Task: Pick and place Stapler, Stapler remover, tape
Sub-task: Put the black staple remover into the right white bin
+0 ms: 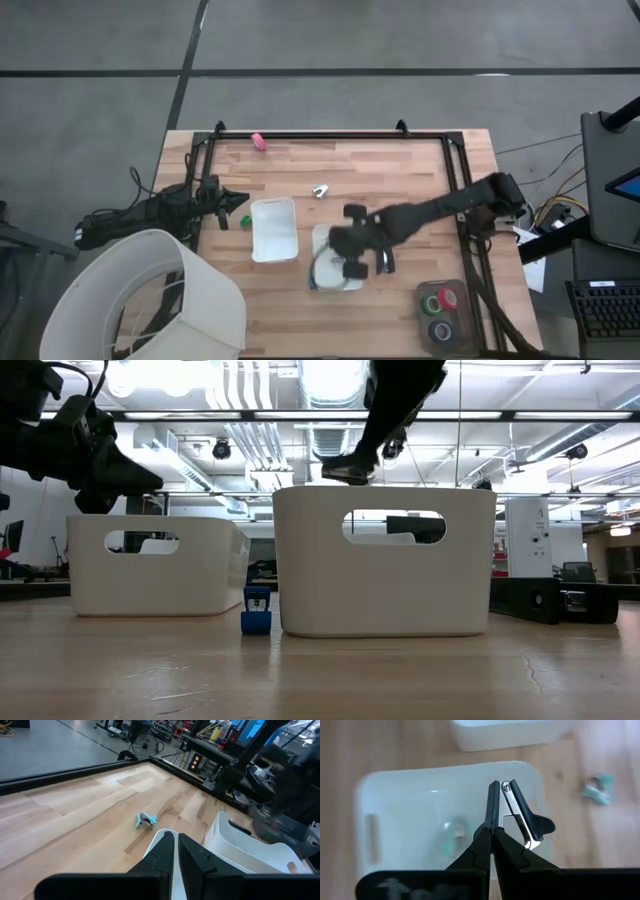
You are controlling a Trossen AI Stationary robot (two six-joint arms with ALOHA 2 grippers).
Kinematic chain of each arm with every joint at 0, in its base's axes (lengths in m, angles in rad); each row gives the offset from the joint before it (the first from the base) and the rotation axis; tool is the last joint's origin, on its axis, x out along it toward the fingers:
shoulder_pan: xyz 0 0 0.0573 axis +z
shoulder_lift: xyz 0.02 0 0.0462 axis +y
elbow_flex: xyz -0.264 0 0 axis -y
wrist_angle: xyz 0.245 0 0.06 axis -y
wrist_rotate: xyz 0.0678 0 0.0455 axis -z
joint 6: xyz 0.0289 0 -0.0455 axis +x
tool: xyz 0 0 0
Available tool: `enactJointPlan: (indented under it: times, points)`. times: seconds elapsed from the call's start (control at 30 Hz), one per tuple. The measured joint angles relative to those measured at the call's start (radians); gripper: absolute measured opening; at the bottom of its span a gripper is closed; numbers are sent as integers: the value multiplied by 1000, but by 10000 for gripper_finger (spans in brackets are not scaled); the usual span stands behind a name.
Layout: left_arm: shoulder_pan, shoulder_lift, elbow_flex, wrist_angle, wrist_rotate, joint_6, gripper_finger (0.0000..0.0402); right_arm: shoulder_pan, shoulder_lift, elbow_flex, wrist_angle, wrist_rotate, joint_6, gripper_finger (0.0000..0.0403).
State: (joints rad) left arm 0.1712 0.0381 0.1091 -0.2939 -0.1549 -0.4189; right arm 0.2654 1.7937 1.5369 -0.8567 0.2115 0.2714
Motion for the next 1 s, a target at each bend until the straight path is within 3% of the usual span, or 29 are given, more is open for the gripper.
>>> enactJointPlan:
  times: [0.27,1.0]
  points:
    - [0,0,0,0,0,0,28,90,54,-15,87,1,63,8]
    - [0,0,0,0,0,0,28,84,183,-22,73,-29,65,8]
